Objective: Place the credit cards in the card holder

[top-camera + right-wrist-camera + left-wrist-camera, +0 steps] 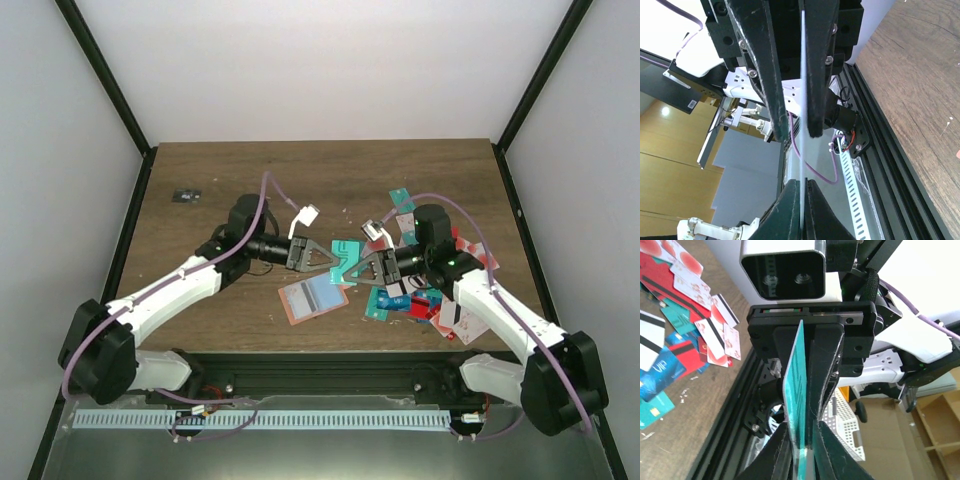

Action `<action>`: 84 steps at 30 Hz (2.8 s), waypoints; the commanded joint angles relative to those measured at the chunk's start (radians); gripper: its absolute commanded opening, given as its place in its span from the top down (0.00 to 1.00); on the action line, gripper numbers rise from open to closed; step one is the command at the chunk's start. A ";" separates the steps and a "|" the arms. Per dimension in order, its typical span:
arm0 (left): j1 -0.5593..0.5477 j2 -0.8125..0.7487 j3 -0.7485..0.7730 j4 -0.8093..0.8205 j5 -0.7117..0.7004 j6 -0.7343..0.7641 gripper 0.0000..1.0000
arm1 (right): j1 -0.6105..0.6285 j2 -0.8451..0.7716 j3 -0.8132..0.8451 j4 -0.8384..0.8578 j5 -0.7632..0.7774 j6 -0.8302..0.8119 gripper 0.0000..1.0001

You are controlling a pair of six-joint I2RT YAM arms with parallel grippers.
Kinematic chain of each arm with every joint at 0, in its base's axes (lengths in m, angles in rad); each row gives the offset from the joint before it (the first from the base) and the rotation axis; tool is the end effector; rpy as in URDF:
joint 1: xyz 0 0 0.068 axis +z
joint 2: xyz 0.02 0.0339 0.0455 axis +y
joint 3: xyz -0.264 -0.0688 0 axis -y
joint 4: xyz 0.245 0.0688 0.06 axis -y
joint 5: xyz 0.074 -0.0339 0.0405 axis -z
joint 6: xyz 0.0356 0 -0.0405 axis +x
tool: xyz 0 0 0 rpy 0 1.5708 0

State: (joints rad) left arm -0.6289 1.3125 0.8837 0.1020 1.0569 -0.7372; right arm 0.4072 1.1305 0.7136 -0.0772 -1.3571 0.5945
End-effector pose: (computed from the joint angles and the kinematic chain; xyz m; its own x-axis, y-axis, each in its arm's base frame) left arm 0.2138 -0.1939 0.2921 -0.8349 0.1987 -0.5133 0.5334 0.0621 -0.8436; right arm 0.1952 0.1221 0.2693 -0.8503 -0.2374 -0.4698 -0.4802 -0.0158 0.8770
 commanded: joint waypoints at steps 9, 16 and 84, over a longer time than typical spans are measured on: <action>-0.008 0.026 0.065 -0.268 -0.183 0.094 0.96 | -0.006 0.054 0.080 -0.219 0.194 -0.134 0.50; 0.034 0.011 -0.014 -0.500 -0.289 0.151 0.96 | -0.005 0.176 0.074 -0.210 0.384 -0.079 0.51; 0.153 0.466 0.079 -0.686 -0.245 0.308 0.96 | 0.093 0.691 0.190 -0.332 0.660 -0.160 0.89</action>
State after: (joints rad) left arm -0.4858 1.7832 0.9668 -0.5850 0.8021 -0.4400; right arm 0.4931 1.8236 0.9447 -0.3775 -0.7086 0.4343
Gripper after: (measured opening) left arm 0.040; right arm 0.110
